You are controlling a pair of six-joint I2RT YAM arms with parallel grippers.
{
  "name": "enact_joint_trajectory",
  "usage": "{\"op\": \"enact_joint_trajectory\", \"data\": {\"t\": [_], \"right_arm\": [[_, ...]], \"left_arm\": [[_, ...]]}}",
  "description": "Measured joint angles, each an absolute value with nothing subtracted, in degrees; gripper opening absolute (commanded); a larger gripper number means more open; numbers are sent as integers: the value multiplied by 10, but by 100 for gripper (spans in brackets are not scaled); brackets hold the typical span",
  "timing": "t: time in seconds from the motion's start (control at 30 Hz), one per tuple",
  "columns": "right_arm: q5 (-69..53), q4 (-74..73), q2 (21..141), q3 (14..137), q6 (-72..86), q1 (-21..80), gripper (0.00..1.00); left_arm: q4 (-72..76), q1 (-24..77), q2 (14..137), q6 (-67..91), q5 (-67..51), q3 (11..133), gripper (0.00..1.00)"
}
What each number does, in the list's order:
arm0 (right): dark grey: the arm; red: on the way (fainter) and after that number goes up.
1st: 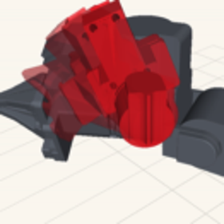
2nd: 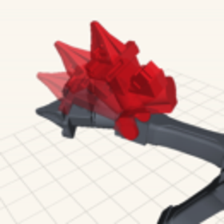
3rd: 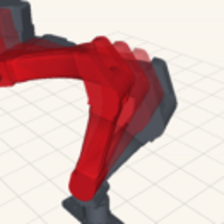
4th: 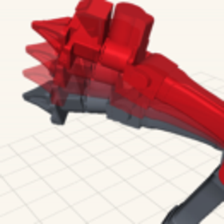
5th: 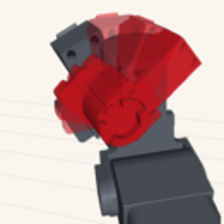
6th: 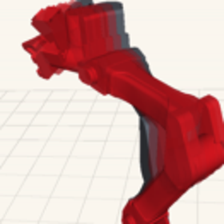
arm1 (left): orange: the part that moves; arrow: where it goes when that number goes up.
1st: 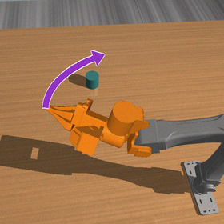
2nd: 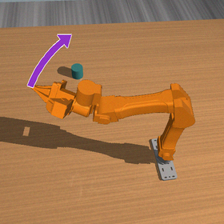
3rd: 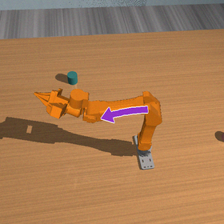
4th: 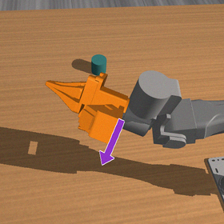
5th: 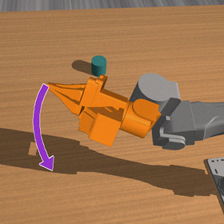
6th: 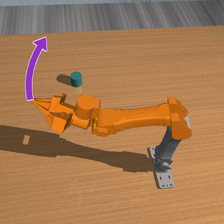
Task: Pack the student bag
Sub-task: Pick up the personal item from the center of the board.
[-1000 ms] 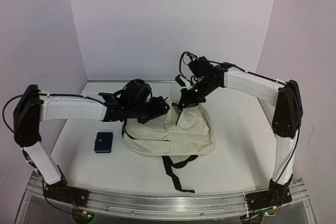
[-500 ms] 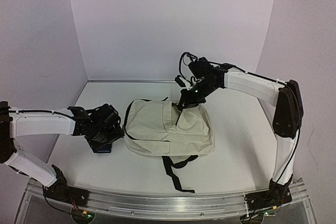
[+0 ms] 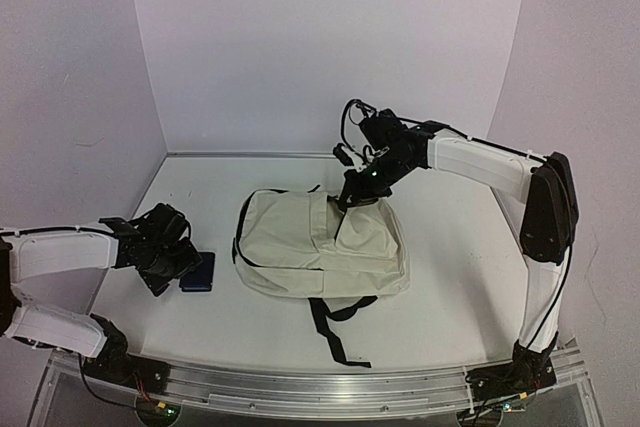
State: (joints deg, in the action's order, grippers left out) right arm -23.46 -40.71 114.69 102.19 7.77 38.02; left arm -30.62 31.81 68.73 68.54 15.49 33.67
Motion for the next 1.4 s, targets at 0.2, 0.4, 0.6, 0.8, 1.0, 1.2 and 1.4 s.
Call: {"op": "enact_joint_trajectory", "data": {"t": [0.2,0.4,0.6,0.8,1.0,1.2,1.4], "right_arm": [[-235,-407,1147,1022,78,380,0],[-235,-407,1146,1022,78,380,0],[-236,-407,1146,1022,78,380,0],[-236,-407,1146,1022,78,380,0],[-236,-407,1146,1022,78,380,0],[-237,-407,1146,1022,78,380,0],[-240,-407,1146,1022,78,380,0]], "left_arm": [[-212,282,683,659,111,279,76],[-130,270,681,652,84,233,58],[-43,270,680,654,70,194,29],[-10,270,679,659,69,182,4],[-22,270,662,658,78,192,0],[-92,269,568,630,95,218,0],[-120,269,487,571,91,289,0]]}}
